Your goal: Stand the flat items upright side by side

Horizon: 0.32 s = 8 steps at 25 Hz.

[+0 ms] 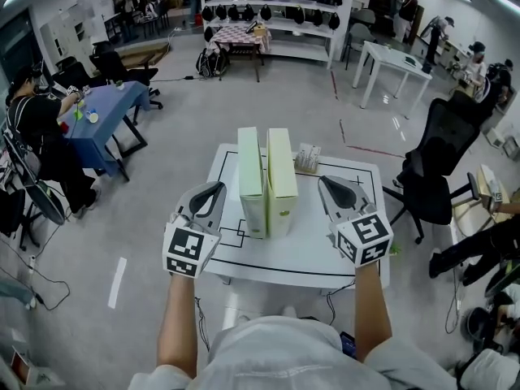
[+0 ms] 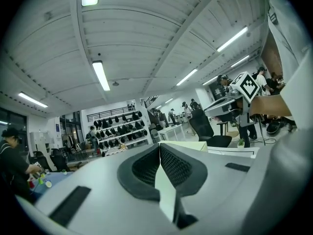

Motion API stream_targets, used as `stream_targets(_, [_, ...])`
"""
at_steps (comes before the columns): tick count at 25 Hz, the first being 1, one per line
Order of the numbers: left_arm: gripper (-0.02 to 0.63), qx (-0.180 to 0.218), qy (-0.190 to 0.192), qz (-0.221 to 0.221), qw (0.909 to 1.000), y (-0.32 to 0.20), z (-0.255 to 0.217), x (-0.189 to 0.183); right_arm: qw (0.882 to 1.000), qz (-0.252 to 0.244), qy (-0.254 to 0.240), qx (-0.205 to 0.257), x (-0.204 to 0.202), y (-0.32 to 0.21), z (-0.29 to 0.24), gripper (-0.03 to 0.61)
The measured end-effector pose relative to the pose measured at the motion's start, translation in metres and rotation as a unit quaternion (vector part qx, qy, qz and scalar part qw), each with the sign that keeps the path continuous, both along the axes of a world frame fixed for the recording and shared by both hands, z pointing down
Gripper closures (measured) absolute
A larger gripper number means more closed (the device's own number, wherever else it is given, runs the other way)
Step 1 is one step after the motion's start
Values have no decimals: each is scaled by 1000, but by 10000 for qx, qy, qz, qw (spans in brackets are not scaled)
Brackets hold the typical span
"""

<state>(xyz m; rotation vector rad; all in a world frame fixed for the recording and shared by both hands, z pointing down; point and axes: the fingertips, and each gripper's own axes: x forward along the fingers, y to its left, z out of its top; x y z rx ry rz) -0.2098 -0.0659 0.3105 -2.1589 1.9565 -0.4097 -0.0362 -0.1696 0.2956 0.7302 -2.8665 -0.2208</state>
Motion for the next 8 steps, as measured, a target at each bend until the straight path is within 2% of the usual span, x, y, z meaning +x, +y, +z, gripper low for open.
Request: stream_targets(8, [594,-160,-82,33,9998,4,10,-7,9999,99,93,-35,0,-2,2,551])
